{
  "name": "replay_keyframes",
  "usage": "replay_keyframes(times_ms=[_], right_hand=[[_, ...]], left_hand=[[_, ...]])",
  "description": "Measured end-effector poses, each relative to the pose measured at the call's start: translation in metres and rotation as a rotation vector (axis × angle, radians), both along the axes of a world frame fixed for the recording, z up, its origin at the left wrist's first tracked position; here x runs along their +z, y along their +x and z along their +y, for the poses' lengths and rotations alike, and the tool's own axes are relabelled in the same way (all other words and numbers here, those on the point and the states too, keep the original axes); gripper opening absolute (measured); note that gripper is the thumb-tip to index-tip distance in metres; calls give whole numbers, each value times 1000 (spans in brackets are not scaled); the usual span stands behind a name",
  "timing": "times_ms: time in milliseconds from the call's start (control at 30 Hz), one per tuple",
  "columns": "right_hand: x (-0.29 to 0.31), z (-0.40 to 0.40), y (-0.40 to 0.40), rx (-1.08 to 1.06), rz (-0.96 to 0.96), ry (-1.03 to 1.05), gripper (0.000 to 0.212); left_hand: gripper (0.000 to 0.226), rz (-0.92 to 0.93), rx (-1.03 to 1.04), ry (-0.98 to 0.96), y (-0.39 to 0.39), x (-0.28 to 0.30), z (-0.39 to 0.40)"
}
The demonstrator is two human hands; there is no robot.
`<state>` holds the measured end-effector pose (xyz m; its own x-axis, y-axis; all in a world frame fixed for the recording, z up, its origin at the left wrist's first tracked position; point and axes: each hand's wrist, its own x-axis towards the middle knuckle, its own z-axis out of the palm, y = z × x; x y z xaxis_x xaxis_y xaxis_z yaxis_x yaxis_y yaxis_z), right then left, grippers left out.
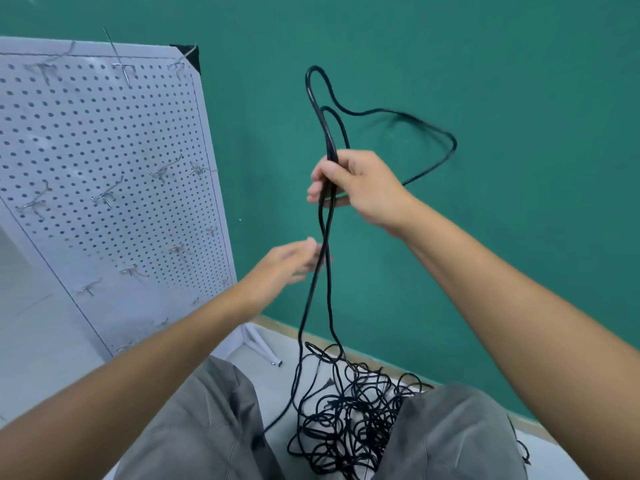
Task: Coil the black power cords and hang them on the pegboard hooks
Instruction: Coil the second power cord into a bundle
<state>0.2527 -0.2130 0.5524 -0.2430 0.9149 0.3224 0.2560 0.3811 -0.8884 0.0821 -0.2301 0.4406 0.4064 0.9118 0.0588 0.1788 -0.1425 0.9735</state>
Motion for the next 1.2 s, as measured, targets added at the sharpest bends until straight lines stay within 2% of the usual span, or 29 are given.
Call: replay_keyframes(times_ms=[100,200,367,467,633,733,800,900,1067,1133,1200], right_hand=[[13,6,-8,-11,9,-12,22],[9,11,-9,-57,73,-70,21],[-30,17,5,-144,198,-225,34],[-67,14,16,-133,203,-334,46],[-139,-9,7,5,102,-487,65],[-167,-20,4,102,211,-603,89],[-180,-24,6,137,217,-585,77],[-193,-27,4,118,63,-435,24],[-191,-18,12,-202,56,-362,26],[-188,-12,23,-326,19,-360,32],[-182,-10,30,-428,-31,-335,31]], left_hand=[[23,17,-20,60,0,-18,-9],[14,-60,48,17,1,-25,-8],[16,-126,85,-21,-1,-25,-6],[19,-187,113,-18,2,-17,-3],[20,-236,108,-19,11,-1,16],[21,-203,76,-32,15,5,25],[22,-224,67,-54,16,9,30],[31,-128,70,-86,18,18,33],[49,251,212,78,16,32,35],[49,306,275,149,15,34,37],[47,252,250,115,15,37,39]])
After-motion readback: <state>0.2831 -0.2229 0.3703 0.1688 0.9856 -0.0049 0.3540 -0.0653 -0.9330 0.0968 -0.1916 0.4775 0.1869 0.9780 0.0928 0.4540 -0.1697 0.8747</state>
